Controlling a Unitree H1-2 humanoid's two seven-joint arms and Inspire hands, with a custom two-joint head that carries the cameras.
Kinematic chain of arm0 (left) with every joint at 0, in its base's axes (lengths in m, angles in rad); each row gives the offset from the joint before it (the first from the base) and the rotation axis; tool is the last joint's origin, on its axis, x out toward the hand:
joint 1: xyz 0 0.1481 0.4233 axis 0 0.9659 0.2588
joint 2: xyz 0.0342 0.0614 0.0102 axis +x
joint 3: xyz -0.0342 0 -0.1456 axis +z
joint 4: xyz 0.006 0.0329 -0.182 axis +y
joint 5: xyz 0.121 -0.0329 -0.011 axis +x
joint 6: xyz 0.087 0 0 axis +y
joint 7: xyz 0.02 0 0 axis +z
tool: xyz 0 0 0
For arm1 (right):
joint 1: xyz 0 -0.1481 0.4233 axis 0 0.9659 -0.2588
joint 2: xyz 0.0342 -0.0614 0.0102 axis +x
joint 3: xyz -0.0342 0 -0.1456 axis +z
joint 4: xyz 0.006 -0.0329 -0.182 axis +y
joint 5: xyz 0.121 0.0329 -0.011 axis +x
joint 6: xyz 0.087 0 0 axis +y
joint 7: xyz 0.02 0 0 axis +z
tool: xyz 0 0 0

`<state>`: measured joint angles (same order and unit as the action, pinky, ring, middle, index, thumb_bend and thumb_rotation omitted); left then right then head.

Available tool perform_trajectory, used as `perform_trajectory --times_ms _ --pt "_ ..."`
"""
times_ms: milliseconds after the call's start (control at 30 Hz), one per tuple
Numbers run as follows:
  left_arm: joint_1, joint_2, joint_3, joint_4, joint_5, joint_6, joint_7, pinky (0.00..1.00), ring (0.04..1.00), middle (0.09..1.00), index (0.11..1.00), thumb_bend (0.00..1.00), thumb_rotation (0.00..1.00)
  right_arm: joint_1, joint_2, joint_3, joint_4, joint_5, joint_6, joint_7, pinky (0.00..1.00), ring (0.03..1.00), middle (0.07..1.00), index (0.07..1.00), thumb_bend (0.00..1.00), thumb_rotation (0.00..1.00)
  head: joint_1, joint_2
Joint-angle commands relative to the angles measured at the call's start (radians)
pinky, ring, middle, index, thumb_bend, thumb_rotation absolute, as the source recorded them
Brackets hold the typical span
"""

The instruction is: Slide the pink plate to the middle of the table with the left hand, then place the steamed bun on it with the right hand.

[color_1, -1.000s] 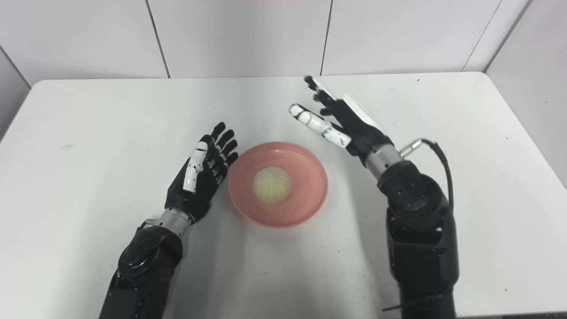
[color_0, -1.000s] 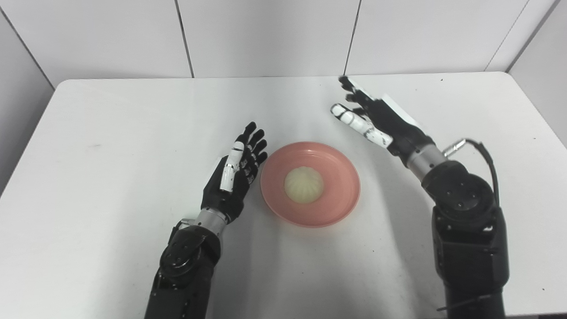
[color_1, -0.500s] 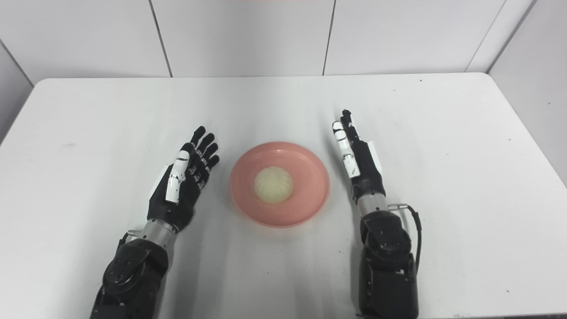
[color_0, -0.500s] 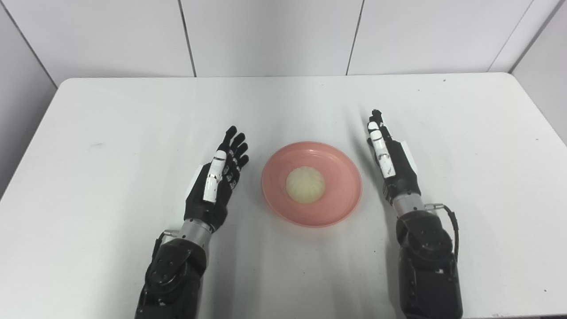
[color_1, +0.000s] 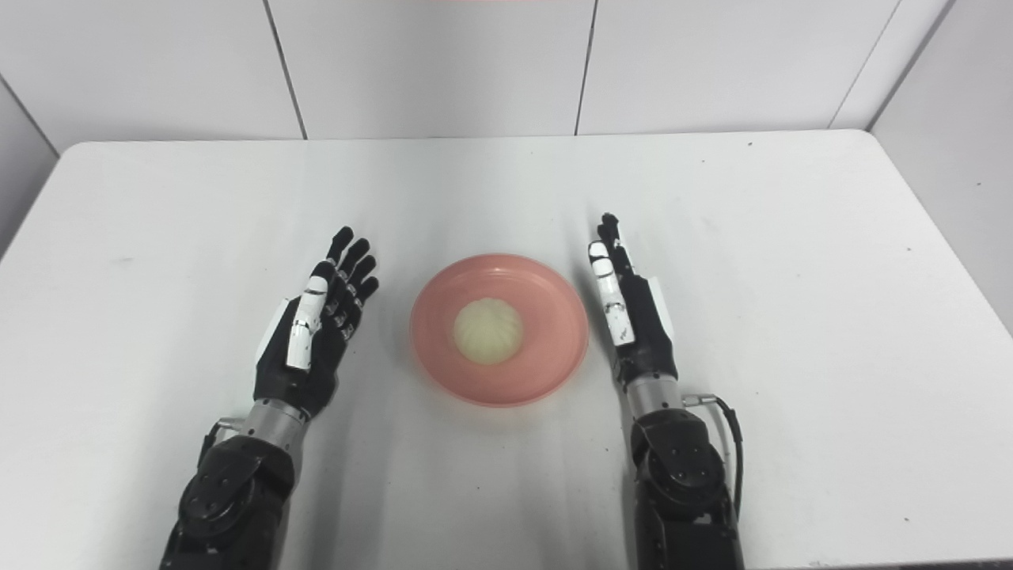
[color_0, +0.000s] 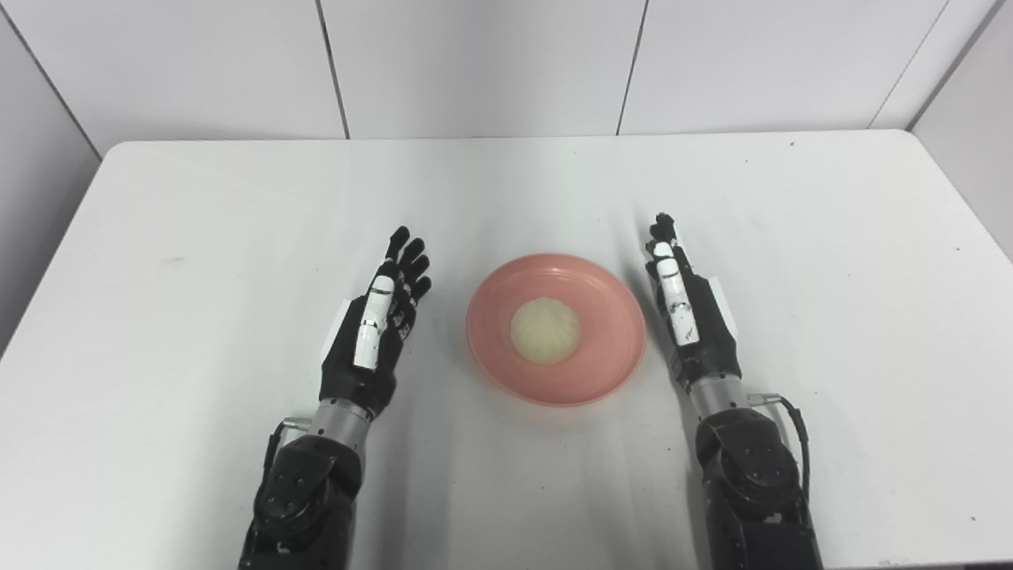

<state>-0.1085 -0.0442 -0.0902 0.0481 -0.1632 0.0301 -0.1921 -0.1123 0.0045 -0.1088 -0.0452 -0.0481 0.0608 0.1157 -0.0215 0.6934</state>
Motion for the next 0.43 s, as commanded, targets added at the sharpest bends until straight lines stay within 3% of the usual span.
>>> perform_trajectory --times_ms 0,133,400 --pt "0.044 0.013 0.005 0.025 0.015 0.032 0.014 1.00 1.000 1.000 1.000 0.38 1.00 0.005 -0.004 0.008 -0.009 0.025 0.024 -0.006 1.00 1.000 1.000 1.000 0.14 1.00 0.010 0.003" --pt "0.041 0.014 0.005 0.023 0.012 0.042 0.015 1.00 1.000 1.000 1.000 0.37 1.00 0.001 -0.010 0.008 0.006 0.079 0.045 0.000 1.00 1.000 1.000 1.000 0.15 1.00 0.016 0.006" --pt "0.031 0.024 0.010 0.037 -0.003 0.065 0.008 1.00 1.000 1.000 1.000 0.36 1.00 0.003 -0.023 0.024 -0.008 0.091 0.078 -0.024 1.00 1.000 1.000 1.000 0.11 1.00 0.021 0.010"
